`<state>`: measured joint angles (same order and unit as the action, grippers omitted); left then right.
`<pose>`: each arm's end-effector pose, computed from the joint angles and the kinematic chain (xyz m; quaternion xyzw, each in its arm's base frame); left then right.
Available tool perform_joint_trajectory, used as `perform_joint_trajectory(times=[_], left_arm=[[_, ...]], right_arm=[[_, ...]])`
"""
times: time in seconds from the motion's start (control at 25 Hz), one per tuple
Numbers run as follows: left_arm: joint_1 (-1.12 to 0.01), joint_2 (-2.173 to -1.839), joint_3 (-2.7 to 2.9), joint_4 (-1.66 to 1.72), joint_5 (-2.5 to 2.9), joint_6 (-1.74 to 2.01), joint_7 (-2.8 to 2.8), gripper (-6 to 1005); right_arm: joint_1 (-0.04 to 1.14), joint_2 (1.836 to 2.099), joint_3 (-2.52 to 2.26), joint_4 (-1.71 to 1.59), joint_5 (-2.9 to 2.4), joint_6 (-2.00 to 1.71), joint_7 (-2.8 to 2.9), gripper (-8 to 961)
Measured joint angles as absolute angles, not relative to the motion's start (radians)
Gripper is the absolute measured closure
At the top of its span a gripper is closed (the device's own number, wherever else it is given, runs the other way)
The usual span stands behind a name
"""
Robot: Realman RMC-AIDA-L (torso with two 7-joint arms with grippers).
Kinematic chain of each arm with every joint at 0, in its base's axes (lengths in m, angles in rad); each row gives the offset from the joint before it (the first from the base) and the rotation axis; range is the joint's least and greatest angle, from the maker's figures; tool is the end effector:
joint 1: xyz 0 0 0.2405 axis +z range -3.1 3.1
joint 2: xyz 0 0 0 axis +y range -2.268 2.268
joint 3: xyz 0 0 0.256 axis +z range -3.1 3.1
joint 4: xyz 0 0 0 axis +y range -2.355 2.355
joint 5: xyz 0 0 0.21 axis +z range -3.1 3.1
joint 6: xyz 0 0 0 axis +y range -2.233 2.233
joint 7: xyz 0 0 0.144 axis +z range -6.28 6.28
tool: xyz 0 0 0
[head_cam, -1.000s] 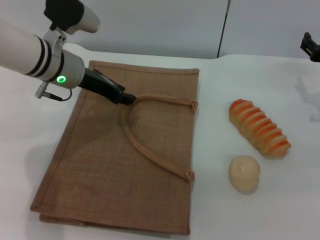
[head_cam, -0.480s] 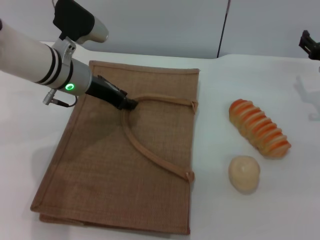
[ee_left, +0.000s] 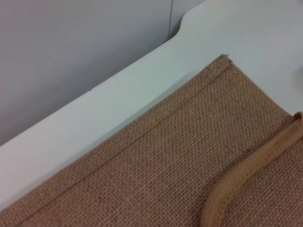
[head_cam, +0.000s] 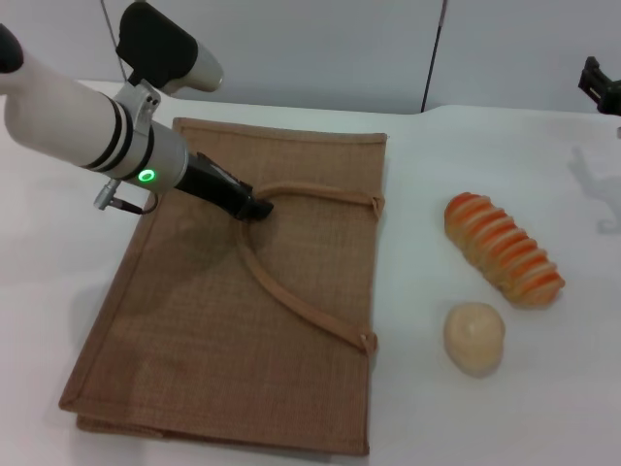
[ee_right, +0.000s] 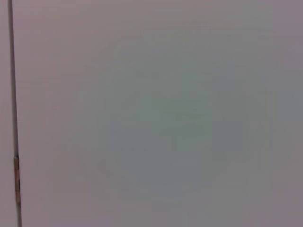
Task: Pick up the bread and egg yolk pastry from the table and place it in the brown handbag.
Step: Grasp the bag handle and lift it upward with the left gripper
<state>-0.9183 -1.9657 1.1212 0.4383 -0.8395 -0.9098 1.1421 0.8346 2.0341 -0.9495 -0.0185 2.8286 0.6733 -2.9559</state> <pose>-0.2304 0.4479 -0.0214 -0.9233 -0.2918 0.0549 0.2436 0.2888 0.4533 0.0101 -0.7065 0.2910 0.2007 0.6131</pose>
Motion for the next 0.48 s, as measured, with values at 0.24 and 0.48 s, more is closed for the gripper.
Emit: perform_joint_trajectory(times=[0.24,0.48], left_arm=[[-0.921,-1.974,1.116,0.428,-0.84,-0.883,1.138,623],[-0.913,-1.979,1.115,0.433,-0.843,-0.854,1.135,813]], right_arm=[[0.832,2.034,-0.949,-0.015,2.829,0.673,-2.956,111],[0.83,2.033,-0.949,-0.015,2.829,0.673,-2.956,111]])
